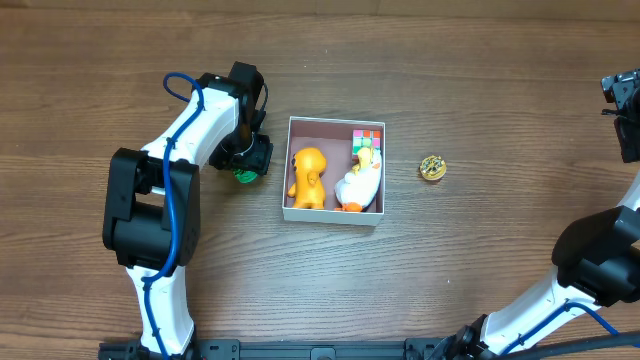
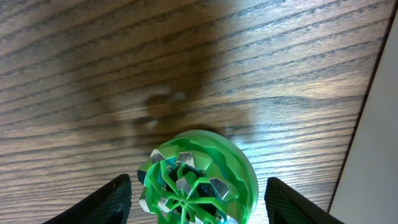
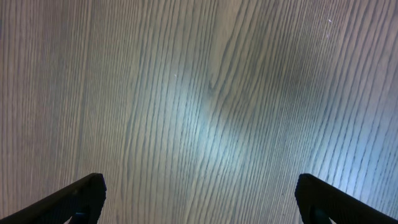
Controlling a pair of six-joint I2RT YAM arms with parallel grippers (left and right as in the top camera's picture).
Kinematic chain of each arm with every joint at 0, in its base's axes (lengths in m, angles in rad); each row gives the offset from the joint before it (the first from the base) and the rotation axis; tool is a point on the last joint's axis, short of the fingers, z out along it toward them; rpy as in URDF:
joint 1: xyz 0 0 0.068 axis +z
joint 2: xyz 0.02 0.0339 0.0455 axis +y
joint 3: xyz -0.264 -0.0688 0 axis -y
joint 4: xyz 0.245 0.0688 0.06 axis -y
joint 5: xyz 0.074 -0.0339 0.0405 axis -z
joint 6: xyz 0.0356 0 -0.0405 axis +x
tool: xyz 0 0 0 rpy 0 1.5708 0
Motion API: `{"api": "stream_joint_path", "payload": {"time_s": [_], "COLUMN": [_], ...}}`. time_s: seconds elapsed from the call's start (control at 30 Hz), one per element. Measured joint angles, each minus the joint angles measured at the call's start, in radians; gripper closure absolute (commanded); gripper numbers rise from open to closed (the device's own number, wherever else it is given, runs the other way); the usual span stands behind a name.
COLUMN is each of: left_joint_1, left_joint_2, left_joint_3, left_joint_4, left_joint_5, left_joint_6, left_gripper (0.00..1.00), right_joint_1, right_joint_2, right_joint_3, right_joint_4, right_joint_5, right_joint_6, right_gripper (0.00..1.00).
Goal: Pack container
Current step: 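Close the left gripper on the green round toy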
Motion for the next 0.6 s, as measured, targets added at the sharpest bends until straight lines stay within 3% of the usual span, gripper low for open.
{"api": "stream_joint_path", "payload": {"time_s": [0.6], "left_joint_1": [0.000], "left_joint_2": [0.002], "left_joint_3": [-0.015], "left_joint_4": [0.019], "left_joint_5": [0.001], "left_joint_6": [0.000], "left_gripper": [0.29], "right_joint_1": [0.000], "right_joint_2": [0.000], "right_joint_3": [0.000], "right_joint_4": [0.000], "right_joint_5": [0.000], "right_joint_6": [0.000], "right_gripper": [0.00]}}
